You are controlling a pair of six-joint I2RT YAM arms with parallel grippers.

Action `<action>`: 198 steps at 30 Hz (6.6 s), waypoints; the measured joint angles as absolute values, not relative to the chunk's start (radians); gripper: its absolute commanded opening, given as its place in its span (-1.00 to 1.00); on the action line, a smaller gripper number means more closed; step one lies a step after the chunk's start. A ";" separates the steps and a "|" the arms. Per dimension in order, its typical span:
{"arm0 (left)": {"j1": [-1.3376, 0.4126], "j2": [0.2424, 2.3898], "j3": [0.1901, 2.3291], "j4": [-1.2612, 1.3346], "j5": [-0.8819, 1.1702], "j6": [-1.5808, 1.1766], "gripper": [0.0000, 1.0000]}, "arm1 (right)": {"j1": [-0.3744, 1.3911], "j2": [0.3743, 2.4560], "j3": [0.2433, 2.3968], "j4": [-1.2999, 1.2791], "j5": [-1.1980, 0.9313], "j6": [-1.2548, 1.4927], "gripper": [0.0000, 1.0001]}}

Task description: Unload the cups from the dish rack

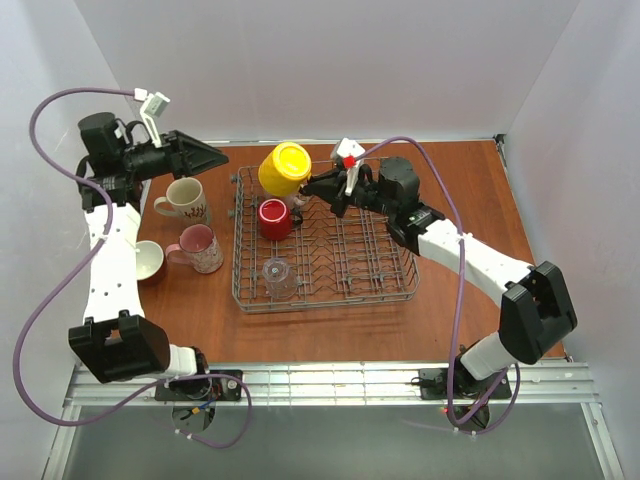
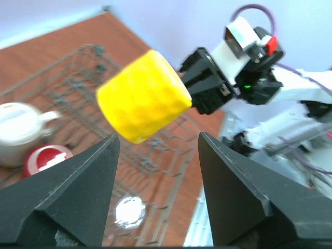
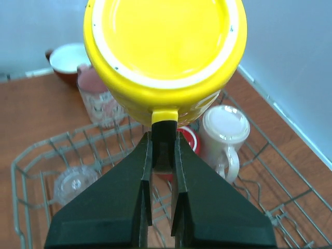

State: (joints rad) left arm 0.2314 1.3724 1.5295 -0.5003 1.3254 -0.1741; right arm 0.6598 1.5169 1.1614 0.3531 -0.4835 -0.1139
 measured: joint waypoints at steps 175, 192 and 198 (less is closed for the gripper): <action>-0.101 1.217 1.404 -1.264 0.323 0.902 0.20 | 0.641 1.971 1.489 -0.014 -0.451 -0.372 0.13; -0.101 1.309 1.395 -1.008 0.459 0.460 0.20 | 0.671 2.177 1.623 -0.072 -0.444 -0.466 -0.24; -0.101 1.293 1.386 -0.999 0.459 0.450 0.20 | 0.672 2.194 1.637 -0.080 -0.425 -0.493 -0.66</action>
